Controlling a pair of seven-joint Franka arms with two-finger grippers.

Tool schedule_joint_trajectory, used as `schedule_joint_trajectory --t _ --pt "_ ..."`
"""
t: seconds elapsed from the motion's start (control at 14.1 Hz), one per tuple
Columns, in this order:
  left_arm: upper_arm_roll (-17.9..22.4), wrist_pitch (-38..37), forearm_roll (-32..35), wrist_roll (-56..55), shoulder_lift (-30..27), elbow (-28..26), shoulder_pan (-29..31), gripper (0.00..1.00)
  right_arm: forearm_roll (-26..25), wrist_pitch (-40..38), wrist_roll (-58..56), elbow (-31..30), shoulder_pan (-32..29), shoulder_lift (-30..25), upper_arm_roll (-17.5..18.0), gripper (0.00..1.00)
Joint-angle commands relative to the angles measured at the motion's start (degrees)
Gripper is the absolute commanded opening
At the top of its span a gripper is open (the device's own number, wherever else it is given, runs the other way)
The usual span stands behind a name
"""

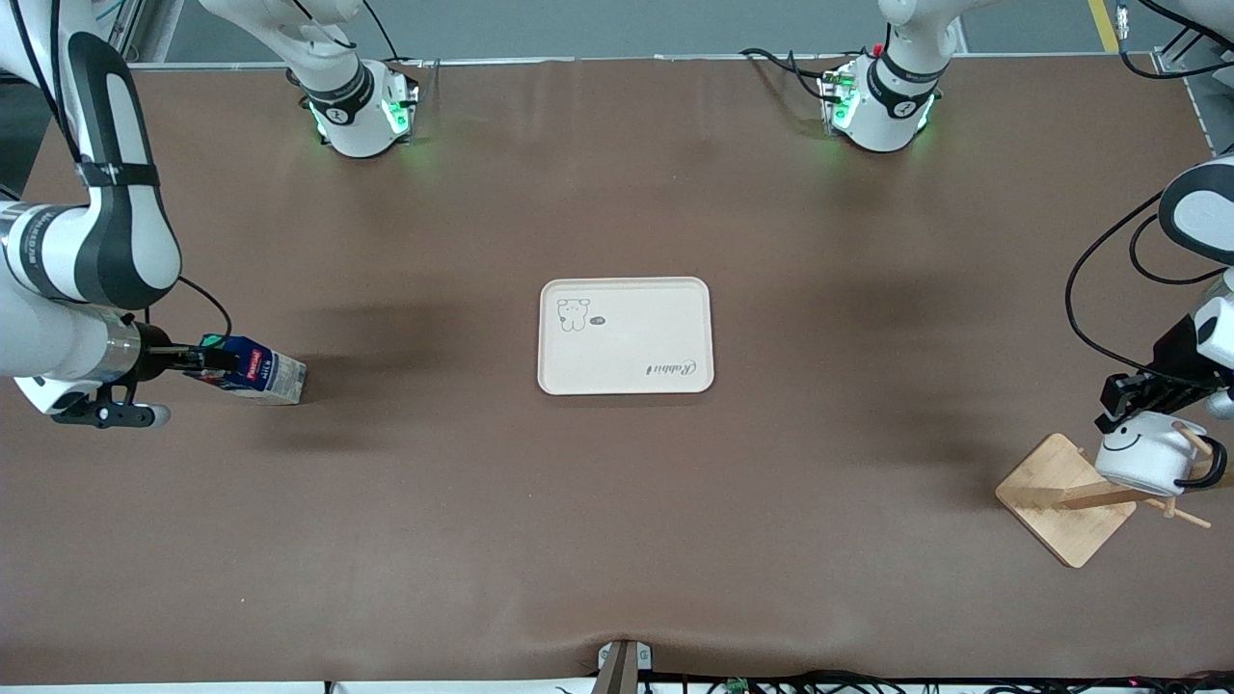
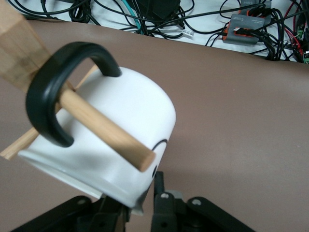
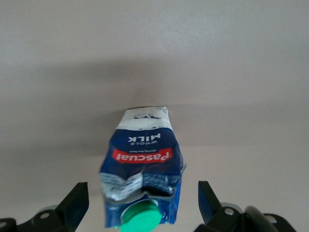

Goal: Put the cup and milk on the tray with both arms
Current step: 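Lift the mug off the stand with the left gripper while the right holds milk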

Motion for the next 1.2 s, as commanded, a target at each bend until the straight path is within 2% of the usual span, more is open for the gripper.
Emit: schedule_joint_trajectory --t 0.0,0.21,0.28,0.35,0.42,0.57,0.64,0.92,1.13 --pt "-0.13 0.03 -0.9 1.45 -0.02 0.53 0.08 0.0 -0.04 4.05 -0.22 -3.44 -1.27 -0.29 0.78 1.0" --pt "-1.61 -0.32 -0.9 1.01 -0.54 0.79 0.16 0.0 0.05 6.09 -0.13 -5.56 -1.45 -0.37 0.87 1.0" --pt "-2.23 -0.5 -0.99 0.83 -1.24 0.71 0.16 0.0 0.05 6.0 -0.13 -5.73 -1.36 -0.37 0.87 0.94" --pt "-2.85 -0.85 -0.99 0.66 -1.6 0.62 0.16 0.0 0.05 6.0 -0.13 -5.73 -1.36 -0.11 0.87 0.7" --pt "-3.29 -2.42 -0.99 0.31 -2.12 0.7 0.16 0.0 0.05 5.83 -0.13 -5.73 -1.45 -0.02 0.87 0.5" --pt "-3.47 -5.23 -0.99 -0.57 -2.48 1.84 0.16 0.0 0.05 3.55 -0.13 -5.47 -1.36 -0.11 0.87 0.23" --pt "-3.82 -7.34 -1.08 -1.53 -3.18 1.93 0.16 0.0 0.05 3.19 -0.13 -5.38 -1.19 -0.11 0.87 0.15" --pt "-5.84 -14.81 -0.46 -10.58 -6.96 1.76 0.08 0.0 0.05 1.27 -0.31 -4.25 -1.27 -0.37 0.87 0.0" --pt "-7.07 -18.6 0.06 -14.62 -8.63 2.55 0.08 0.0 0.05 0.91 -0.57 -3.19 -1.54 -0.11 0.87 0.0"
